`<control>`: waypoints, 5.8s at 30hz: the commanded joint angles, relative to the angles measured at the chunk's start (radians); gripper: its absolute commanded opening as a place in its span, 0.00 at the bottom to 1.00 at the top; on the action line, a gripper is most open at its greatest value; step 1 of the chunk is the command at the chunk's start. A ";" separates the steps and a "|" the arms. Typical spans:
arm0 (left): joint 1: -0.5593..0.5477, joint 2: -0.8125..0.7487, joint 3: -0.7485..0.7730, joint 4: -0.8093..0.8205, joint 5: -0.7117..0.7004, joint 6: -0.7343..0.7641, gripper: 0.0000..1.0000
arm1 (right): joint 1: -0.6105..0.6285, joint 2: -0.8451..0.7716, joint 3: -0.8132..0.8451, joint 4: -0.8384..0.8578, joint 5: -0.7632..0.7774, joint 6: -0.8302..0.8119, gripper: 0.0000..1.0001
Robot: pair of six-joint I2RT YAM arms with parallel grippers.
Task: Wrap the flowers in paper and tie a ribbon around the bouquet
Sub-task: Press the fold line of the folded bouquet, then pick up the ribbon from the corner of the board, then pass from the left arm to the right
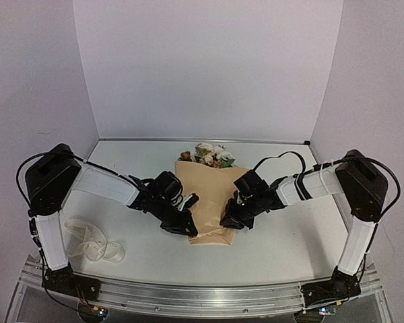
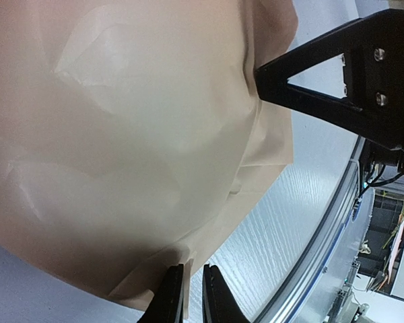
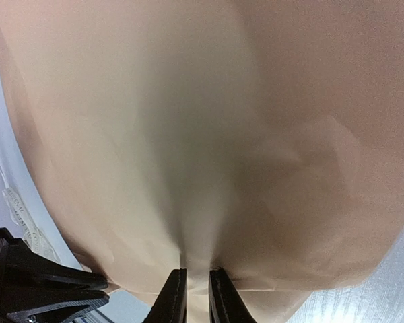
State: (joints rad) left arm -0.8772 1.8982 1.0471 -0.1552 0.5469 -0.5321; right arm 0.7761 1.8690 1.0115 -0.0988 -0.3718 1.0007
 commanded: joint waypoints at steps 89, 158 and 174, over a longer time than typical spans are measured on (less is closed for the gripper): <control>0.243 -0.774 -0.363 -0.714 -0.911 -0.756 0.57 | 0.098 -0.353 -0.078 -0.260 0.042 -0.252 0.45; 0.015 -0.511 0.085 0.218 0.031 -0.011 0.00 | 0.191 -0.329 -0.134 0.469 0.244 -0.685 0.70; 0.015 -0.419 0.110 0.285 0.007 -0.211 0.00 | 0.323 -0.479 -0.182 0.462 0.242 -0.736 0.66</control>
State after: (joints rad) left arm -0.8604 1.4621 1.1072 0.0666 0.5283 -0.6937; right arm 1.0810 1.3713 0.7831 0.3382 -0.1174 0.2940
